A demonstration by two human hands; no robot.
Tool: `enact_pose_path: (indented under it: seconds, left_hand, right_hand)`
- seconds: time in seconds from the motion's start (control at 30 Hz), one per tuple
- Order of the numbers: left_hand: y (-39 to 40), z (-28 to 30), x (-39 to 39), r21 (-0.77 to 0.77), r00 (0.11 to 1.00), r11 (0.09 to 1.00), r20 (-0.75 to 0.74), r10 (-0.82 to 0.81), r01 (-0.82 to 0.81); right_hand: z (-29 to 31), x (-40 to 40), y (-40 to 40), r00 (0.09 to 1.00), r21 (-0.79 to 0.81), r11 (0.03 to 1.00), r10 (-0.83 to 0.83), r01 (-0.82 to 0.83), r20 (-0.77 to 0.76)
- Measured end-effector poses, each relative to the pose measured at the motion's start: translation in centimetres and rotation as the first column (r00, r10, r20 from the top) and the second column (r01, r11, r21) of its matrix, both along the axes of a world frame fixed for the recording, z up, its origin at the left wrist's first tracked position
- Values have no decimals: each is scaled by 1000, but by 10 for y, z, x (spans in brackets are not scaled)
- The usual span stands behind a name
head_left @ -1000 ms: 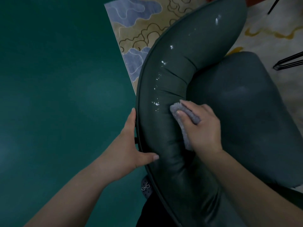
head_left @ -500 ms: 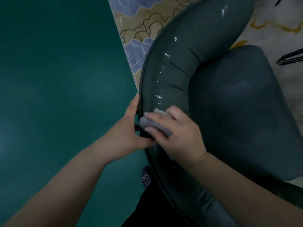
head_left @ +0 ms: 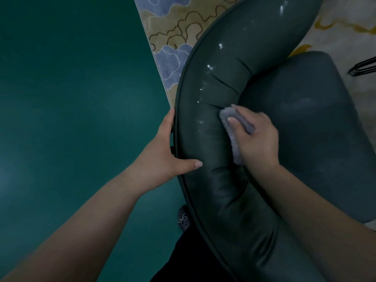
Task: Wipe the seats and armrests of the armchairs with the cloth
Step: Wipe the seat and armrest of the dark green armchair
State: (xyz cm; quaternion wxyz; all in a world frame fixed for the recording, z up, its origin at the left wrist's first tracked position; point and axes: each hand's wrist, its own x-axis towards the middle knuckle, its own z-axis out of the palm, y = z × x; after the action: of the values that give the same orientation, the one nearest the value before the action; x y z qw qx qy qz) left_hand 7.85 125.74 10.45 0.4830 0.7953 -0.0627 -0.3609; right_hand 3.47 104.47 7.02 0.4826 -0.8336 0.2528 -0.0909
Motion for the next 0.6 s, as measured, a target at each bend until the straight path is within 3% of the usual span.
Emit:
enact_pose_path:
  seconds: [0.07, 0.2, 0.37, 0.5, 0.6]
  left_hand:
    - [-3, 0, 1, 11, 1000, 1000, 17, 0, 0]
    - [-5, 0, 2, 45, 999, 999, 45, -1, -1]
    - [-4, 1, 7, 52, 999, 998, 18, -27, 26]
    - [-6, 1, 12, 78, 998, 996, 28, -48, 46]
    - [-7, 1, 20, 63, 997, 996, 25, -72, 70]
  right_hand:
    - [5, 1, 15, 997, 50, 999, -25, 21, 67]
    - [14, 6, 51, 960, -43, 970, 243, -240, 136]
    - [12, 2, 18, 995, -7, 997, 75, -75, 63]
    - [20, 6, 47, 963, -52, 972, 232, -227, 136]
    - [14, 3, 24, 991, -8, 991, 132, -132, 28]
